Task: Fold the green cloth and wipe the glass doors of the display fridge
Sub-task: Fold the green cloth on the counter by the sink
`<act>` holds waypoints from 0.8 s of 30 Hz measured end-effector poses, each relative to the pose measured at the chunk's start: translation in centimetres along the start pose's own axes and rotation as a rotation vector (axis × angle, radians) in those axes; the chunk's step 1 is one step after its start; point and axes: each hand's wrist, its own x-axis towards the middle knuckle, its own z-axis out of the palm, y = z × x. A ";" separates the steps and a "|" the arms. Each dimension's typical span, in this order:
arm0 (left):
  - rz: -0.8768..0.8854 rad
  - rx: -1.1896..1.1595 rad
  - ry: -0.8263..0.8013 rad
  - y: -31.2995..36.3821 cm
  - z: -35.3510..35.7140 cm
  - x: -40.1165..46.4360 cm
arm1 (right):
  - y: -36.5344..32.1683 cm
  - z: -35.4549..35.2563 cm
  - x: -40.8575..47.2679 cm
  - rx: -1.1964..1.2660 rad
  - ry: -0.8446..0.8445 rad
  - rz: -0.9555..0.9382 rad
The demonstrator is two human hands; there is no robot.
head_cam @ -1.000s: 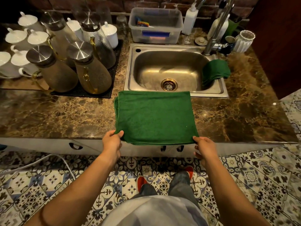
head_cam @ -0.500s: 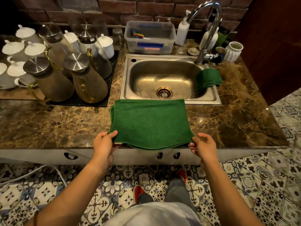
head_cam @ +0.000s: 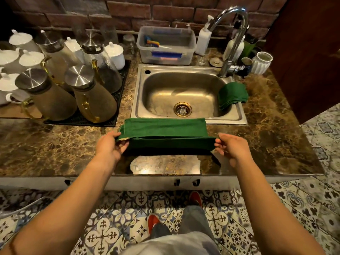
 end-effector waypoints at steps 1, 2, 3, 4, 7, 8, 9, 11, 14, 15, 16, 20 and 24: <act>-0.018 -0.008 0.011 0.4 0.5 0.4 | -0.6 0.3 0.5 -0.006 -0.009 0.015; -0.040 -0.013 0.023 0.9 1.1 0.9 | -1.1 0.5 1.1 -0.013 -0.015 0.031; -0.057 -0.012 0.036 1.2 1.6 1.3 | -1.5 0.8 1.6 -0.013 -0.022 0.050; -0.072 -0.007 0.043 1.6 2.2 1.5 | -1.9 1.2 2.2 -0.007 -0.030 0.074; -0.095 0.002 0.058 2.4 3.5 2.6 | -3.1 2.1 4.0 0.010 -0.062 0.178; -0.111 0.001 0.067 2.7 3.9 3.0 | -3.5 2.5 4.7 0.013 -0.071 0.216; -0.130 -0.003 0.075 3.0 4.1 3.3 | -3.8 2.7 5.2 0.015 -0.079 0.242; -0.165 -0.011 0.094 3.4 4.5 4.1 | -4.3 3.2 6.3 0.011 -0.084 0.264; -0.175 -0.012 0.092 3.6 5.0 5.2 | -4.6 4.2 7.5 -0.004 -0.084 0.257; -0.165 -0.017 0.097 3.6 5.1 5.6 | -4.6 4.5 7.8 -0.002 -0.088 0.248; -0.147 -0.027 0.101 3.7 5.3 5.9 | -4.6 4.8 8.2 -0.001 -0.092 0.234; 0.105 0.023 0.152 3.8 4.9 7.3 | -4.2 5.4 9.1 0.046 -0.084 0.083; 0.163 0.263 0.245 2.9 3.0 7.8 | -2.0 4.9 9.4 -0.286 0.040 -0.004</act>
